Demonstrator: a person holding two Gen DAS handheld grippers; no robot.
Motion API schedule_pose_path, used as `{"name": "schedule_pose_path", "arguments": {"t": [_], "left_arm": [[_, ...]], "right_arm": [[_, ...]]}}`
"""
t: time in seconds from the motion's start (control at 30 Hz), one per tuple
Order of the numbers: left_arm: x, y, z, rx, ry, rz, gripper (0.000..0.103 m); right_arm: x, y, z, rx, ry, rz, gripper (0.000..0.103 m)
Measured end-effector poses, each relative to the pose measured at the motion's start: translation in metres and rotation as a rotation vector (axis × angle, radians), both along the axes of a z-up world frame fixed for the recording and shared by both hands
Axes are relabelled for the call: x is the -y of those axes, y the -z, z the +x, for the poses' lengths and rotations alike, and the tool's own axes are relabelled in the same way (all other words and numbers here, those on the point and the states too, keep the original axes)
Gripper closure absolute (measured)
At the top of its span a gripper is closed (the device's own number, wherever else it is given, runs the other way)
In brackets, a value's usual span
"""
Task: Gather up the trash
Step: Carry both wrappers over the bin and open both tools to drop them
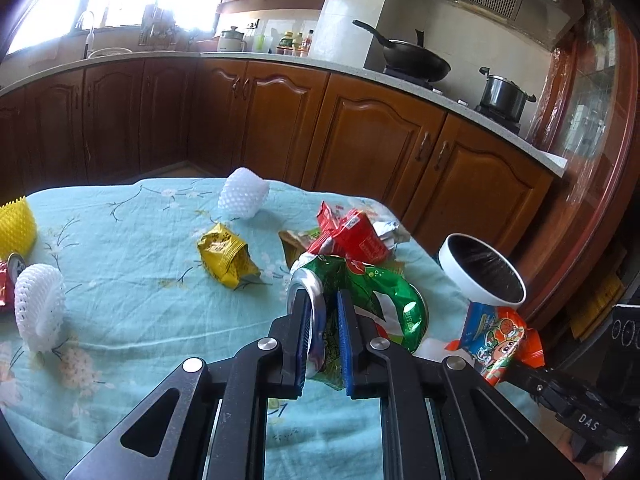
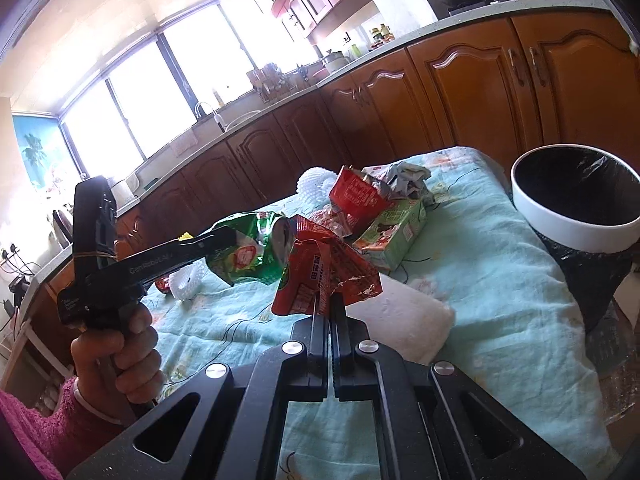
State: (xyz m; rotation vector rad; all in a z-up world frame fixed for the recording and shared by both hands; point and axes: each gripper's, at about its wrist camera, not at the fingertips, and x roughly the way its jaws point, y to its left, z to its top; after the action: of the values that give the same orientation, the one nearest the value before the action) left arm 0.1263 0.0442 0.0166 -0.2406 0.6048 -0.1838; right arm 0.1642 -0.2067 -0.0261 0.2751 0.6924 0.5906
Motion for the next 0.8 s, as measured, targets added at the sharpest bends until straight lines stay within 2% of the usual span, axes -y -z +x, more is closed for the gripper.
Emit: {"name": "schedule_pose_path", "arguments": {"t": [0.3,0.53,0.8], "left_arm": [[0.042,-0.013,0.025,0.023,0.096,0.007,0.092],[0.09,0.001,0.067,-0.008,0.189,0.028,0.093],[0.132,0.015,0.111,-0.063,0.246,0.021,0.095]], "right_arm": [[0.043,0.002,0.022,0.0,0.118,-0.053,0.102],[0.081,0.007,0.037,-0.029,0.215,-0.099,0.102],[0.116,0.009,0.051,-0.058,0.296,-0.148,0.102]]}}
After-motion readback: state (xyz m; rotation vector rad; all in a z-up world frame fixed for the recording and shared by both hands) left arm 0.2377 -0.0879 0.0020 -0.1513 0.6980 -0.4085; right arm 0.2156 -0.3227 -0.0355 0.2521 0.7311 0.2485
